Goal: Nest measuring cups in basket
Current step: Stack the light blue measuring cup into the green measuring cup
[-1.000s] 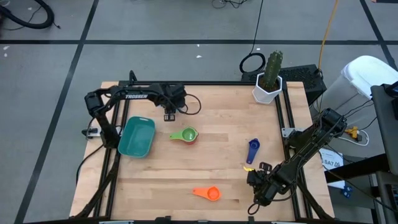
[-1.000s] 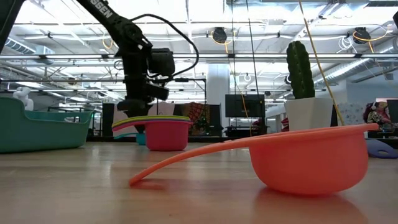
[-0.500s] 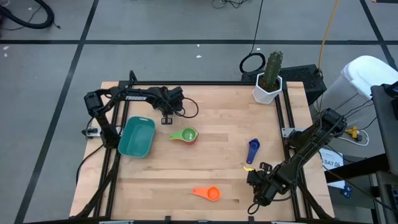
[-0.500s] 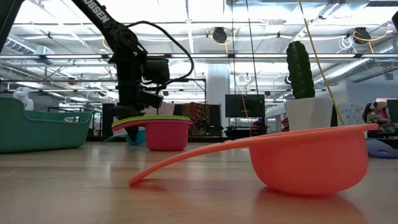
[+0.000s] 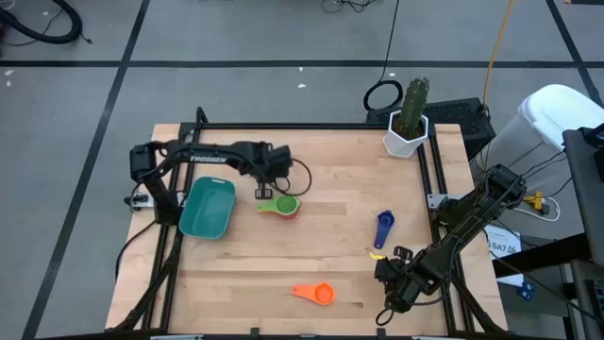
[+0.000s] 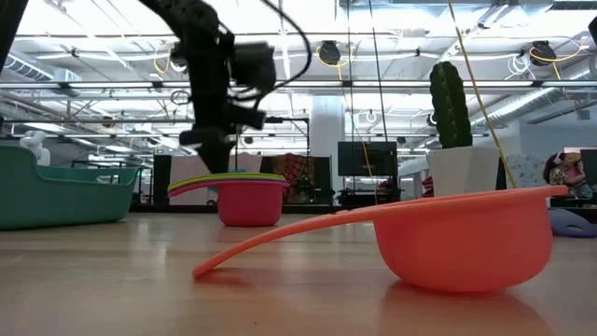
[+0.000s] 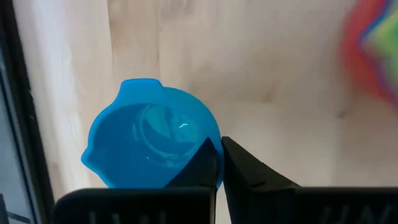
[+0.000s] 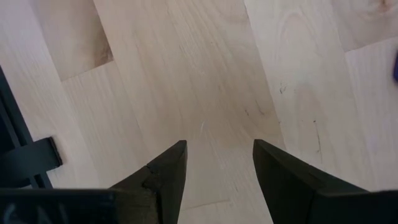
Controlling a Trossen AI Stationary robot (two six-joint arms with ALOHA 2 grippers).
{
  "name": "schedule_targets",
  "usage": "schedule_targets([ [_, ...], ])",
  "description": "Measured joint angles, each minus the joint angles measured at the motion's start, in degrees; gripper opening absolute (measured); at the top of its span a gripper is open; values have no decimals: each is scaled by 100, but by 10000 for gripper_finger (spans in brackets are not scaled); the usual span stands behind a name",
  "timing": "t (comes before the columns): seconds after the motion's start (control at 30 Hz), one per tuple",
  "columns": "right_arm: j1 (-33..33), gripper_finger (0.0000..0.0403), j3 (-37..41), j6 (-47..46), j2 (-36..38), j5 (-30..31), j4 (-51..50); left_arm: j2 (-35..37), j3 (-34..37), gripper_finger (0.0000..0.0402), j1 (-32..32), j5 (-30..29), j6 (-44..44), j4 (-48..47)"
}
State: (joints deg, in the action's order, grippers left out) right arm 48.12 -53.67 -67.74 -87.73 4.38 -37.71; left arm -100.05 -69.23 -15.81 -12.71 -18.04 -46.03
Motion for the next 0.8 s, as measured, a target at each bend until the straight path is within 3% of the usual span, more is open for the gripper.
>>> schedule_targets([
  [0.33,0,176,0,-38,-2,2,11,7,-1139,8,1164,-48,1134,-828],
  [0.8,0,176,0,-12,-2,2,22,-293,-1198,9,2132,302,2288,-831],
])
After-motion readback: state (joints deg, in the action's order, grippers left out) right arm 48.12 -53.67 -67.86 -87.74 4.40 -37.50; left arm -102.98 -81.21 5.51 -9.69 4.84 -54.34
